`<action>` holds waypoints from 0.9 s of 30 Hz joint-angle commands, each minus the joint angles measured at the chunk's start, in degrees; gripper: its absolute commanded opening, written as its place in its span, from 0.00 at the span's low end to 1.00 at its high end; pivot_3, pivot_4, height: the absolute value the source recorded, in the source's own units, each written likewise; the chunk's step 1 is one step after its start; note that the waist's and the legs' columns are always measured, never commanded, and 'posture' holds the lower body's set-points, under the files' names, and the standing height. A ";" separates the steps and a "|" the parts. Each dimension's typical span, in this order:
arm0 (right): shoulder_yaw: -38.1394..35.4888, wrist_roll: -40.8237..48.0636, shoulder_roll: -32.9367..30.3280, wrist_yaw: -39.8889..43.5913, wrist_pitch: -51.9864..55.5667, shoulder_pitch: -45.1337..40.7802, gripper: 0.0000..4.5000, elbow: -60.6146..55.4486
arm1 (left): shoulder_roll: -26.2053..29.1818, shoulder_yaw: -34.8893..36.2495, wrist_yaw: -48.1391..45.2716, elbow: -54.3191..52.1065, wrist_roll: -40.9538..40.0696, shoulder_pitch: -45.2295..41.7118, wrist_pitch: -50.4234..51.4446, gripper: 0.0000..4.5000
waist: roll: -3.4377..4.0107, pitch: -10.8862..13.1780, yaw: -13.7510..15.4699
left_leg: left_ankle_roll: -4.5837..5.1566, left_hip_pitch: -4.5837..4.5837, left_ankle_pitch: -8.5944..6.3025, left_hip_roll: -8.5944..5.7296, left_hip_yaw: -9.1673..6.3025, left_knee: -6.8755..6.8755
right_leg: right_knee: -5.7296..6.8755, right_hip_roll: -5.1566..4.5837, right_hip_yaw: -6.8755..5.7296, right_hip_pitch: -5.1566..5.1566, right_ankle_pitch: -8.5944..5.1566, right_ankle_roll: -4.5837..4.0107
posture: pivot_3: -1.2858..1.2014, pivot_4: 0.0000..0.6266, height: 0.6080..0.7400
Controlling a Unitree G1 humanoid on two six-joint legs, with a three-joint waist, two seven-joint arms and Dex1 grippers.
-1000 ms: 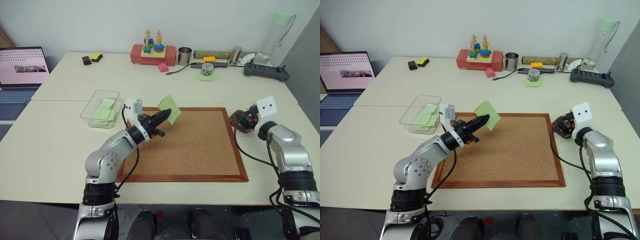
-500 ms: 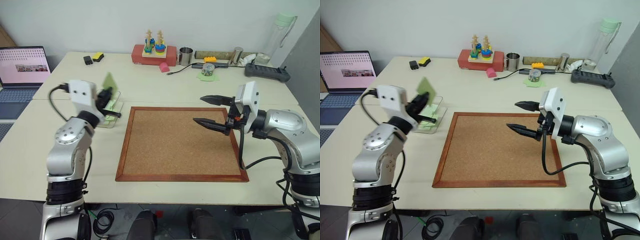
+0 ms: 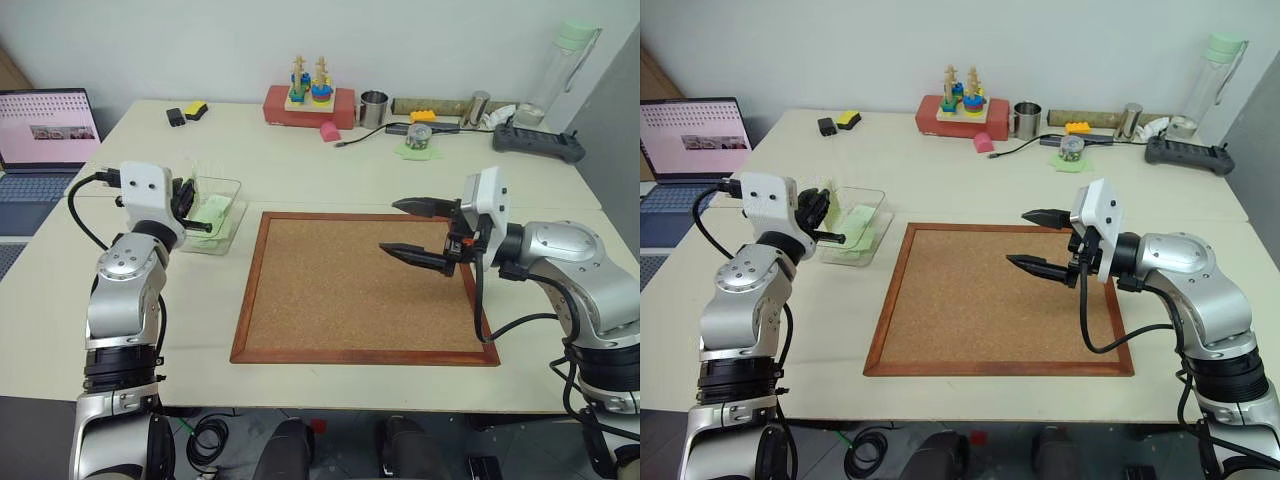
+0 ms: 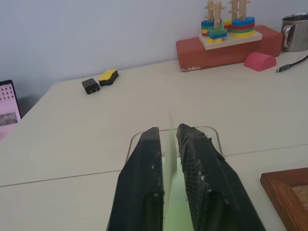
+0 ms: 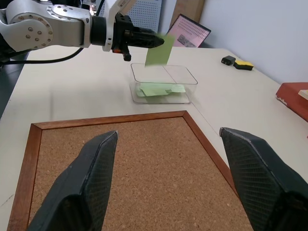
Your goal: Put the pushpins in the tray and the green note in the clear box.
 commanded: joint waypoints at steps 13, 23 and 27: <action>-7.71 0.23 -8.96 2.13 0.47 7.95 0.79 -1.69 | 15.38 0.50 -20.94 -7.23 -3.99 5.22 5.50 0.76 | 0.00 0.00 -0.06 | 0.00 -0.05 0.00 0.02 0.08 -0.03 | -0.02 0.01 0.04 -0.07 0.00 -0.01 | 0.52 0.24 1.00; -18.98 -3.20 -20.48 6.17 -3.62 20.40 0.79 8.33 | 30.84 9.74 -42.31 -3.61 -8.58 20.53 2.61 0.76 | 0.01 0.01 -0.17 | 0.01 -0.01 -0.01 0.19 0.33 -0.07 | -0.04 0.01 0.07 -0.09 -0.06 -0.11 | 0.52 0.24 1.00; -21.78 -4.81 -23.24 7.88 -6.26 23.03 0.79 14.26 | 32.06 12.09 -45.18 -0.99 -8.63 23.37 0.82 0.76 | 0.01 0.01 -0.18 | 0.02 0.06 -0.01 0.22 0.54 -0.04 | -0.03 0.01 0.08 -0.08 -0.06 -0.14 | 0.52 0.24 1.00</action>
